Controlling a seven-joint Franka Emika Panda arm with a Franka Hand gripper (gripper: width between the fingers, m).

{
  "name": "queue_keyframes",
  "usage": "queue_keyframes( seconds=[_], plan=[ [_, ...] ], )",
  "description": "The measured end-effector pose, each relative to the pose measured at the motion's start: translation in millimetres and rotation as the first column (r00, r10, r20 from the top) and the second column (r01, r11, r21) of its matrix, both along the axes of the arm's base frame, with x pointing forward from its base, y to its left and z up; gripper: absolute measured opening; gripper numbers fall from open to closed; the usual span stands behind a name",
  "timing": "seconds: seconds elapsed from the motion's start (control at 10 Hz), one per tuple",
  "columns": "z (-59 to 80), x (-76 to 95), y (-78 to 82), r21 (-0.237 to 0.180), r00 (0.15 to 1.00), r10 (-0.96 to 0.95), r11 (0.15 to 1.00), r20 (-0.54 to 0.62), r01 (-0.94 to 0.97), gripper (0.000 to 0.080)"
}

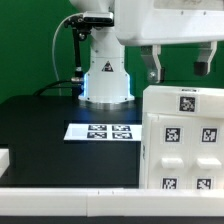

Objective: Assemble cabinet

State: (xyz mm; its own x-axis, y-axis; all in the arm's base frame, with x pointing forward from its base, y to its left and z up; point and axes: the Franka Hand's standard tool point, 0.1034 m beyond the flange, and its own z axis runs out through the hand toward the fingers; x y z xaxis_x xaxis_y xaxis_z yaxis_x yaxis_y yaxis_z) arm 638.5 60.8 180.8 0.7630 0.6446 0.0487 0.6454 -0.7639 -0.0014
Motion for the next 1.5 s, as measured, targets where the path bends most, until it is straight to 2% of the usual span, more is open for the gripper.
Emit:
queue_keyframes(
  seconds=[0.1, 0.3, 0.4, 0.5, 0.7, 0.8, 0.9, 1.0, 1.3, 1.4, 1.5],
  plan=[
    [-0.6, -0.1, 0.5, -0.003, 0.998, 0.059, 0.998, 0.001, -0.059, 0.0797],
    [-11.0, -0.5, 6.4, -0.076, 0.941, 0.338, 0.938, -0.027, -0.340, 0.0797],
    [-16.7, 1.2, 10.0, -0.099, 0.913, 0.405, 0.908, -0.043, -0.408, 0.0797],
    [-21.7, 0.8, 10.7, -0.098, 0.921, 0.386, 0.916, -0.046, -0.388, 0.0797],
    [-23.1, 0.6, 8.5, -0.099, 0.933, 0.356, 0.928, -0.046, -0.359, 0.0797],
    [-23.2, 0.5, 8.5, -0.099, 0.941, 0.335, 0.936, -0.045, -0.338, 0.0693],
    [-23.2, 0.5, 8.4, -0.098, 0.956, 0.292, 0.951, -0.042, -0.295, 0.0693],
    [-23.3, 0.3, 8.5, -0.098, 0.978, 0.207, 0.973, -0.037, -0.210, 0.0551],
    [-23.2, -0.2, 10.8, -0.097, 0.999, -0.049, 0.994, -0.020, 0.047, 0.0551],
    [-23.6, -2.0, 15.3, -0.105, 0.978, -0.209, 0.973, -0.008, 0.207, 0.0551],
    [-24.5, -4.6, 15.8, -0.104, 0.920, -0.392, 0.915, -0.006, 0.389, 0.0551]
  ],
)
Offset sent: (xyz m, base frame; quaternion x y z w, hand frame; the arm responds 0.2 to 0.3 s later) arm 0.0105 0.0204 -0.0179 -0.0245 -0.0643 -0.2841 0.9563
